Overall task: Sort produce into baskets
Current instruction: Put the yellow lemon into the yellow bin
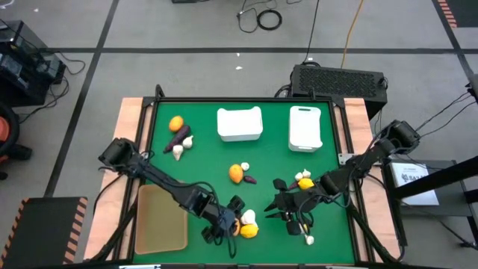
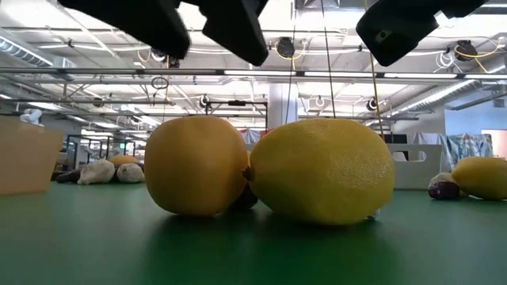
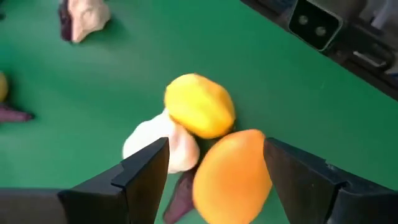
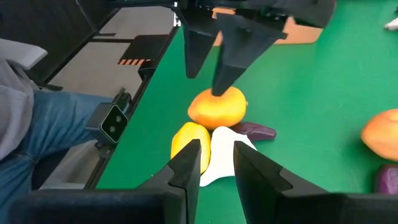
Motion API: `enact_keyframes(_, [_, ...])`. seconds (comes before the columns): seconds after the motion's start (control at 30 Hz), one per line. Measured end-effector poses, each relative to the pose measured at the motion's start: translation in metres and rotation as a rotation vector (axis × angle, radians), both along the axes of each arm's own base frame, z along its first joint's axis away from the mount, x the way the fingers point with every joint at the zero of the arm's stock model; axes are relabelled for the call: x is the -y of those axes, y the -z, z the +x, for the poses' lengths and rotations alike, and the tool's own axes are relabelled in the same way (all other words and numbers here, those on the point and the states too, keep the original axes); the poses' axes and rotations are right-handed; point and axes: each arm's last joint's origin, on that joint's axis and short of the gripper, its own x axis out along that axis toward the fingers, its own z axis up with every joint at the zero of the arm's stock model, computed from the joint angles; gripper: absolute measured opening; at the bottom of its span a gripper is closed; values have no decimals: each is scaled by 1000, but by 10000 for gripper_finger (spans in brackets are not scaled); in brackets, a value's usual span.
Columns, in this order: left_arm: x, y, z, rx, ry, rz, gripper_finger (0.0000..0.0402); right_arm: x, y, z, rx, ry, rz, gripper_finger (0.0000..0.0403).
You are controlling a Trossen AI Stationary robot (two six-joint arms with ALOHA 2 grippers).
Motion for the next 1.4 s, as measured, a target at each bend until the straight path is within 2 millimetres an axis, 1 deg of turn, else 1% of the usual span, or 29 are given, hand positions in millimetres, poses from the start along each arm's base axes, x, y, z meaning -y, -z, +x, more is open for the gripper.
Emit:
enact_keyframes(0.23, [2, 0, -1, -17, 36, -41, 270, 3, 0, 1, 0, 7, -4, 86])
enact_keyframes(0.47, [-2, 2, -1, -42, 23, -30, 270, 4, 0, 2, -1, 15, 0, 86])
enact_keyframes(0.7, [-3, 3, 0, -39, 22, -31, 270, 4, 0, 2, -1, 14, 0, 86])
enact_keyframes(0.77, [-2, 7, 2, -49, 12, -38, 270, 4, 0, 2, -1, 14, 0, 86])
enact_keyframes(0.9, [-1, 22, 6, -113, 22, -66, 270, 4, 1, 2, -6, 10, -1, 86])
enact_keyframes(1.07, [-3, 19, 9, -108, 32, -88, 270, 4, 2, 1, -16, 8, -9, 86])
enact_keyframes(1.2, [-8, 22, 11, -117, 26, -80, 270, 4, 2, 1, -21, 9, -13, 86])
enact_keyframes(1.27, [-10, 28, 13, -134, 19, -74, 270, 4, 2, 1, -21, 9, -12, 86])
enact_keyframes(1.33, [-10, 38, 14, -169, 17, -62, 270, 4, 2, 1, -22, 9, -11, 86])
enact_keyframes(1.4, [-10, 44, 15, -185, 27, -79, 270, 4, 2, 1, -22, 10, -10, 86])
